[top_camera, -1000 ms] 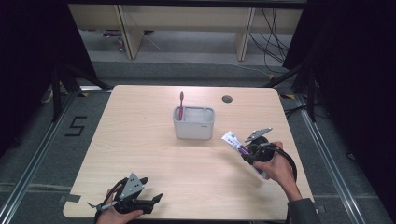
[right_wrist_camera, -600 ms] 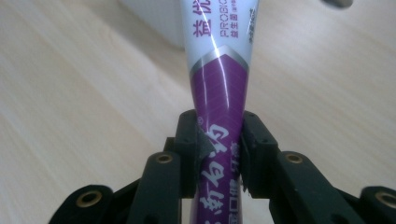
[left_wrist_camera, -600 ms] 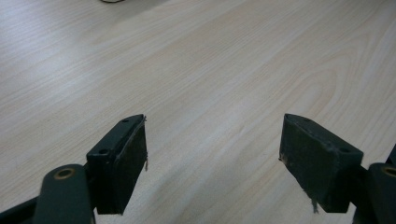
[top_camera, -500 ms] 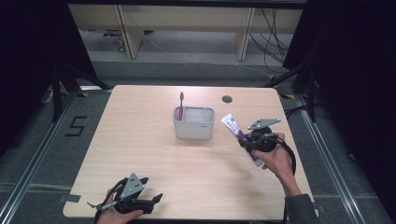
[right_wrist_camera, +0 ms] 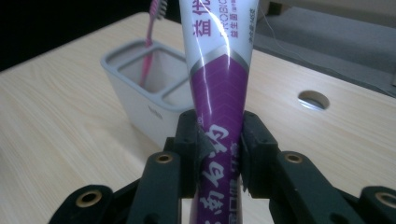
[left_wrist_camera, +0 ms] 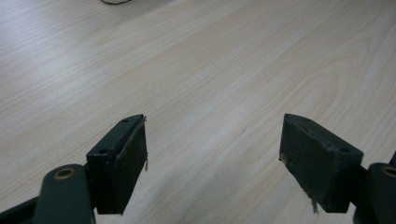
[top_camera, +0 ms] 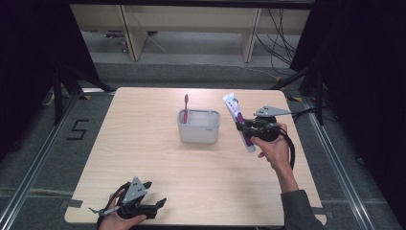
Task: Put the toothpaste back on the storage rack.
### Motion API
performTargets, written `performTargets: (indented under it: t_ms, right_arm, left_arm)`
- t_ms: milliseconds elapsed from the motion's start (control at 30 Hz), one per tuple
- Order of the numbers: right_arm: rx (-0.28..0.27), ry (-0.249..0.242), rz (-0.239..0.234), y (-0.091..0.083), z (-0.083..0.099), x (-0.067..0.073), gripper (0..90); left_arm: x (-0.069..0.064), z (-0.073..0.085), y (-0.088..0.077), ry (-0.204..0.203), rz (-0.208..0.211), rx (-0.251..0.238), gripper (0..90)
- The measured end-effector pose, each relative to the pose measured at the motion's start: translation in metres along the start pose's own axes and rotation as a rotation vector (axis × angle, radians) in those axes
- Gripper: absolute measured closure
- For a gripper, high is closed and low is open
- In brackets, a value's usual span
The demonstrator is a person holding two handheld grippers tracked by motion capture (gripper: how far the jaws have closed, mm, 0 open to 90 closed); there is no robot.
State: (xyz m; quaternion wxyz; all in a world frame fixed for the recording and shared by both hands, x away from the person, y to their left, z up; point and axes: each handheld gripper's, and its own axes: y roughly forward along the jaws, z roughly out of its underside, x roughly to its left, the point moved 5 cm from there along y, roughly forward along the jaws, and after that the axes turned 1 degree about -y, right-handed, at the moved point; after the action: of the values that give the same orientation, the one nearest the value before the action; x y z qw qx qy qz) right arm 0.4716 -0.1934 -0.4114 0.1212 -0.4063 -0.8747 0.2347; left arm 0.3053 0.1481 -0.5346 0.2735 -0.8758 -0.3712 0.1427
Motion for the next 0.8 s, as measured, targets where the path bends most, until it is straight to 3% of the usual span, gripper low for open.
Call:
performTargets:
  t_ms: [33, 67, 100, 133, 200, 267, 400, 433, 500, 600, 800]
  right_arm:
    - [-0.014, 0.026, -0.003, 0.002, -0.002, 0.002, 72.0]
    - [-0.033, 0.016, -0.008, 0.004, -0.005, 0.002, 72.0]
    - [-0.05, 0.02, -0.018, 0.007, -0.007, 0.004, 72.0]
    - [-0.06, 0.008, -0.021, 0.009, -0.01, 0.004, 72.0]
    - [-0.08, 0.031, -0.031, 0.014, -0.014, 0.009, 72.0]
    - [-0.104, 0.031, -0.037, 0.018, -0.019, 0.011, 72.0]
    - [-0.178, 0.028, -0.038, 0.027, -0.032, 0.015, 72.0]
    - [-0.179, 0.049, -0.063, 0.029, -0.035, 0.018, 72.0]
    - [-0.207, 0.047, -0.066, 0.033, -0.04, 0.02, 72.0]
    - [-0.209, 0.042, -0.057, 0.039, -0.046, 0.022, 72.0]
    - [-0.239, 0.071, -0.065, 0.053, -0.058, 0.029, 72.0]
  left_arm:
    - [-0.001, 0.0, 0.0, -0.007, 0.001, -0.005, 22.7]
    - [0.001, 0.001, -0.001, 0.02, -0.006, 0.016, 22.7]
    - [0.0, 0.0, 0.0, -0.002, 0.0, -0.003, 22.7]
    - [0.0, 0.0, -0.001, 0.01, 0.001, 0.005, 22.7]
    - [0.001, 0.001, -0.001, 0.017, -0.007, 0.012, 22.7]
    - [-0.001, 0.0, 0.0, -0.003, -0.001, -0.005, 22.7]
    - [0.0, 0.0, -0.001, 0.01, 0.002, 0.007, 22.8]
    - [0.0, 0.0, -0.002, 0.011, 0.002, 0.006, 22.8]
    - [0.0, 0.0, -0.001, 0.01, 0.002, 0.007, 22.8]
    - [0.0, 0.0, -0.001, 0.016, 0.002, 0.005, 22.8]
    - [-0.001, -0.001, -0.001, 0.007, -0.003, 0.0, 22.8]
